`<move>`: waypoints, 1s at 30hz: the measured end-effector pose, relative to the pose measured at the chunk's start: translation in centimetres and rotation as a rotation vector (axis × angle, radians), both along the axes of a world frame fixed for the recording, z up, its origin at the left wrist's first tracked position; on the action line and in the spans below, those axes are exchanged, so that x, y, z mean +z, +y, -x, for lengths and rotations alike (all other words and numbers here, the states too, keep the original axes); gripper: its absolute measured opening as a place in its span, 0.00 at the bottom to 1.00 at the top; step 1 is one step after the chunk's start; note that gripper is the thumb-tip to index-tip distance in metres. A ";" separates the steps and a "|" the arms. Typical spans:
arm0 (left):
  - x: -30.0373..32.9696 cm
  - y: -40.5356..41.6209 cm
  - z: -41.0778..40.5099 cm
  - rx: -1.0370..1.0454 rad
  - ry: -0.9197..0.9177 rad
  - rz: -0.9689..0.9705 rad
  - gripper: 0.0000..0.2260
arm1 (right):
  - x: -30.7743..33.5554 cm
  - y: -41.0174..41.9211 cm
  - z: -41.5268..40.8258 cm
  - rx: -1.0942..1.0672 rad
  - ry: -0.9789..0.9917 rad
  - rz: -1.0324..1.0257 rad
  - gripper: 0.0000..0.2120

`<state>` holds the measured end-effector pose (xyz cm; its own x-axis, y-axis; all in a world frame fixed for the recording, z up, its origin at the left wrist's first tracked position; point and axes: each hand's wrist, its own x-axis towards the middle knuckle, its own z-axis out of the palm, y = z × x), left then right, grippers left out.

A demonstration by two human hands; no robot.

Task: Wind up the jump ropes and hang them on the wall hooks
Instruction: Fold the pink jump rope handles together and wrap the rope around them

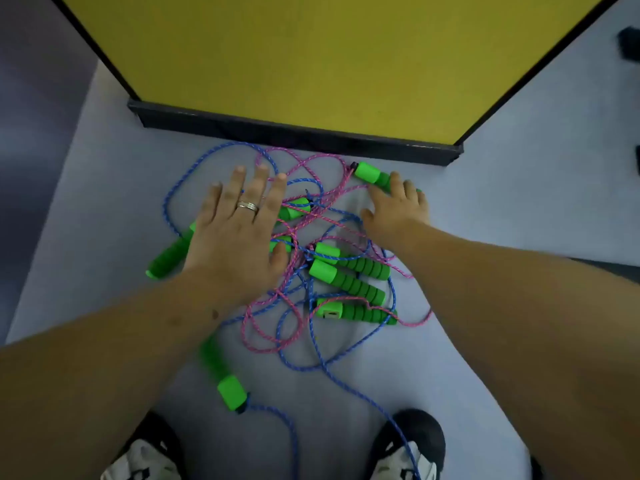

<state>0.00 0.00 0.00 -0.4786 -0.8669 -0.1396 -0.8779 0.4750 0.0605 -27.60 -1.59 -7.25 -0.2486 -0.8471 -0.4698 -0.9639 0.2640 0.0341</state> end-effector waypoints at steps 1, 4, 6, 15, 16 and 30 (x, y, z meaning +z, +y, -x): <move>-0.2 -0.5 0.1 0.001 0.003 0.002 0.40 | -0.8 -1.5 0.3 0.032 0.034 -0.012 0.27; -1.2 -2.0 -0.1 0.000 0.012 0.047 0.39 | -1.8 -5.4 0.6 0.096 0.050 -0.090 0.26; -1.6 -2.8 -0.2 -0.009 0.019 0.054 0.39 | -2.5 -6.7 0.4 0.139 0.060 -0.162 0.27; -0.9 -3.3 -0.3 -0.005 0.031 0.067 0.40 | -0.6 -4.9 -2.3 0.148 0.070 -0.125 0.17; -0.7 -3.2 -0.2 -0.004 0.036 0.074 0.40 | 0.0 -4.5 -2.5 0.162 0.077 -0.079 0.18; 10.0 0.6 -1.8 -0.006 0.159 -0.026 0.43 | 17.6 2.7 -11.3 -0.415 -0.976 0.249 0.19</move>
